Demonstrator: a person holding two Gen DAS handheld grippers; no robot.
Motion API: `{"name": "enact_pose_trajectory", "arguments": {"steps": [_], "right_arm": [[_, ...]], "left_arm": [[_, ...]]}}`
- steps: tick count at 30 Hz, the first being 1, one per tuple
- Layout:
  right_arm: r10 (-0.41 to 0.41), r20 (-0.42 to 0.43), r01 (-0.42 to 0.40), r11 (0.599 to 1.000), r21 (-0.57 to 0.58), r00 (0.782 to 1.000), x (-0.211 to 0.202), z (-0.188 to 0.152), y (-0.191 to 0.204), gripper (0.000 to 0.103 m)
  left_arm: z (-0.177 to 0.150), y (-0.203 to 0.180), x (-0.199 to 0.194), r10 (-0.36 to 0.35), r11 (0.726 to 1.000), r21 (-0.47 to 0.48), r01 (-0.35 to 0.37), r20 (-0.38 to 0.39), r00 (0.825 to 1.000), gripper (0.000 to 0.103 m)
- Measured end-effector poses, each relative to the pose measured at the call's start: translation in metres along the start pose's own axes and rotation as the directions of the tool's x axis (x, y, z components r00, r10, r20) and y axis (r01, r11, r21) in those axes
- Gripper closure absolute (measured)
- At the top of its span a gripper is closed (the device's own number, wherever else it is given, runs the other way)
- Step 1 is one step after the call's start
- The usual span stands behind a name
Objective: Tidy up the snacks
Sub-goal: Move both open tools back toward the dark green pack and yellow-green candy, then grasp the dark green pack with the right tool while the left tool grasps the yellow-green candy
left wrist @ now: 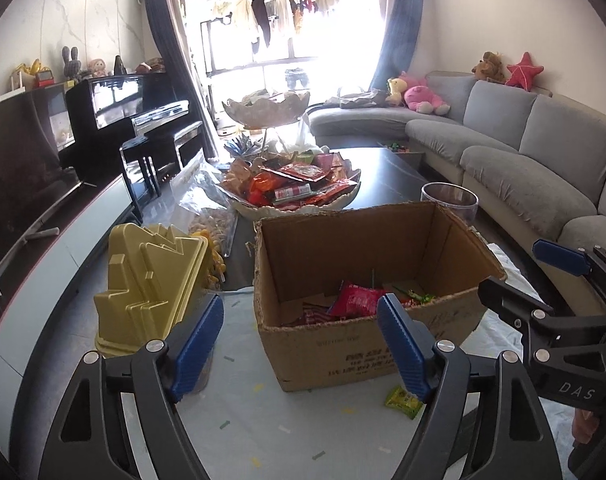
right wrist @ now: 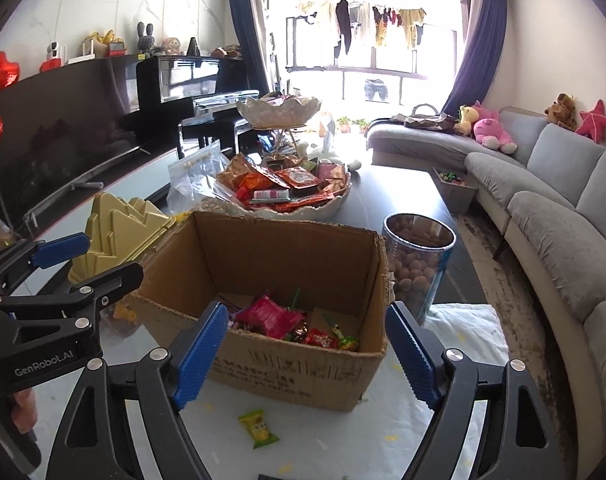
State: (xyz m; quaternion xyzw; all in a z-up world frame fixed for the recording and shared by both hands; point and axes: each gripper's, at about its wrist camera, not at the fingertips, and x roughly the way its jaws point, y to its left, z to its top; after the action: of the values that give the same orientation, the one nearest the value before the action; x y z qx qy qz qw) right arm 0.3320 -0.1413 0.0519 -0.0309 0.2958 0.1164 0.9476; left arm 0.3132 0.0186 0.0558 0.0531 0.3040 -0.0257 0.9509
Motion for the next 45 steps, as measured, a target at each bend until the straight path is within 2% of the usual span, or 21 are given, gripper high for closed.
{"name": "enact_pose_trajectory", "arguments": {"steps": [7,12,27,33,39,45], "right_arm": [[-0.017,0.018,0.017,1.000,0.004,1.000,-0.027,-0.021,-0.001,0.012],[-0.018,0.004,0.018,1.000,-0.003,1.000,-0.038,-0.040,0.001,0.011],[0.013,-0.150,-0.009,1.000,0.026,0.989,-0.031,-0.105,0.004,0.008],[0.028,-0.244,-0.022,0.999,0.029,0.969,-0.014,-0.127,0.007,0.008],[0.041,-0.362,-0.032,0.999,0.032,0.931,0.014,-0.149,0.007,0.008],[0.034,-0.417,-0.020,0.999,0.038,0.908,0.031,-0.163,0.005,0.008]], "left_arm": [[-0.025,-0.009,-0.025,0.000,1.000,0.015,0.000,0.004,1.000,0.017],[-0.044,-0.014,-0.035,-0.008,1.000,0.009,0.008,-0.013,1.000,0.016],[-0.100,-0.019,-0.034,-0.036,0.998,-0.050,0.031,-0.114,0.993,0.013],[-0.121,-0.019,-0.020,-0.029,0.997,-0.073,0.017,-0.172,0.985,0.013],[-0.135,-0.022,-0.002,0.016,0.998,-0.057,-0.028,-0.215,0.976,0.013],[-0.145,-0.025,0.014,0.026,0.998,-0.043,-0.038,-0.252,0.967,0.013]]}}
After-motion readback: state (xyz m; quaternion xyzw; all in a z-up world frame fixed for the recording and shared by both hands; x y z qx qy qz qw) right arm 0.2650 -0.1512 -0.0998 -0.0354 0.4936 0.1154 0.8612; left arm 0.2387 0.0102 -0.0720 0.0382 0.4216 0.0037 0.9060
